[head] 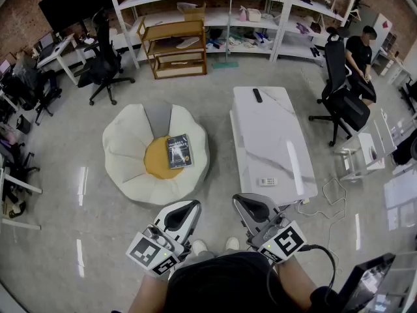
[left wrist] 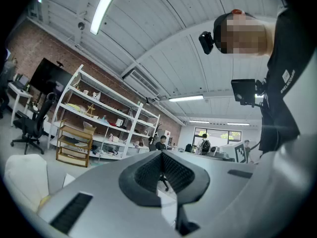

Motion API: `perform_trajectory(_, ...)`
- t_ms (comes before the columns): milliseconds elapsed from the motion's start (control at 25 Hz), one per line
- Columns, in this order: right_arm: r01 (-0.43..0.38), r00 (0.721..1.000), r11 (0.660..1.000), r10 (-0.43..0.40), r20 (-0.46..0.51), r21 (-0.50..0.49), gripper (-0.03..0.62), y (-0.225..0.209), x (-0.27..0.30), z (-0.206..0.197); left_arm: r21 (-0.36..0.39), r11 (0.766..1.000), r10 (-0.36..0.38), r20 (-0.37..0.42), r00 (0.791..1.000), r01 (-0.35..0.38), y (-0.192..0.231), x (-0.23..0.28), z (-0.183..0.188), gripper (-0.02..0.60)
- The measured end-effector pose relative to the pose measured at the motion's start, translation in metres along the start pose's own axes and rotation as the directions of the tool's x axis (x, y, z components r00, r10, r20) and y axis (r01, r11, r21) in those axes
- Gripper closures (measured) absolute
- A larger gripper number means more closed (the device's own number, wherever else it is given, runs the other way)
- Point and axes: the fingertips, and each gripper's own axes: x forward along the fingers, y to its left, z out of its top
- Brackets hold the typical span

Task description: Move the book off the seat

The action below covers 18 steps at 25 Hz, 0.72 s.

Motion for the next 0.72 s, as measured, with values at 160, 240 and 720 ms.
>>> perform_trajectory(160, -0.003, 1.0, 1.0, 0.003, -0.01, -0.005, 0.59, 0.001, 0.007, -0.008, 0.022, 1.0, 0.0, 0.014, 1.0, 0.0, 0.006, -0.004, -0.003, 0.58)
perform_trajectory(240, -0.004, 1.0, 1.0, 0.004, -0.015, -0.003, 0.591, 0.004, 0.01, -0.01, 0.016, 1.0, 0.003, 0.014, 1.0, -0.003, 0.01, -0.007, -0.004, 0.58)
perform_trajectory(720, 0.02, 0.999, 0.999, -0.019, -0.028, 0.036, 0.589, 0.019, 0.051, -0.021, 0.008, 1.0, 0.01, 0.009, 1.0, -0.01, 0.057, -0.043, -0.004, 0.58)
